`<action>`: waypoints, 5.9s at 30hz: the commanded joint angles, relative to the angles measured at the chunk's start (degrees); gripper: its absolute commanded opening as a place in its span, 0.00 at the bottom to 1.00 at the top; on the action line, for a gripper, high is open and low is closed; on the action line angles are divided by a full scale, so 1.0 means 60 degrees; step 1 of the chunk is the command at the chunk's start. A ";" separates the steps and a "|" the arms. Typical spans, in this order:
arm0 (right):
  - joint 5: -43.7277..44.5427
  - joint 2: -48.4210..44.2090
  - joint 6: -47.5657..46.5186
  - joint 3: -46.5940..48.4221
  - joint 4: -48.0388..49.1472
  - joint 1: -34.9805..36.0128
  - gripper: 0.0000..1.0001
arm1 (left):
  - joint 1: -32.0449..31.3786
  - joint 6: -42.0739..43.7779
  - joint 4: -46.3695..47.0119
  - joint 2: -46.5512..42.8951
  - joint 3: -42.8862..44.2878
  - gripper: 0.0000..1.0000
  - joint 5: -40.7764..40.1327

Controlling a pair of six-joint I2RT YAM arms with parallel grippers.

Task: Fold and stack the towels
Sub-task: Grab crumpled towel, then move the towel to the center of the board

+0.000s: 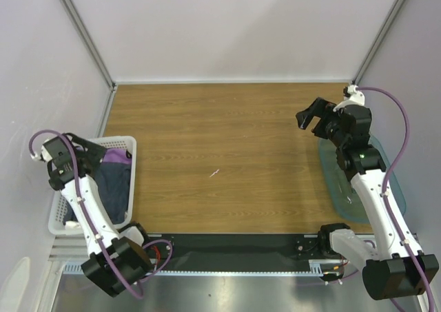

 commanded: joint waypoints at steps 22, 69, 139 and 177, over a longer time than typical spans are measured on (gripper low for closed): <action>0.0035 0.1285 0.0641 0.0829 0.0190 0.0026 1.00 | 0.0291 -0.2410 0.4108 0.1300 -0.2981 0.83 -0.2846; 0.0210 0.1886 0.0451 0.2162 -0.0177 0.0333 1.00 | -0.3590 -0.2175 0.1723 0.1073 -0.0346 0.01 -0.6580; 0.1442 -0.0853 0.1374 -0.1017 -0.1832 0.0334 1.00 | -1.5428 0.3010 0.2324 0.5685 0.3509 0.00 -0.1672; 0.2115 -0.0194 0.2165 -0.1119 -0.2579 0.1110 1.00 | -1.4609 0.2646 0.1591 0.6564 0.3540 0.99 -0.0941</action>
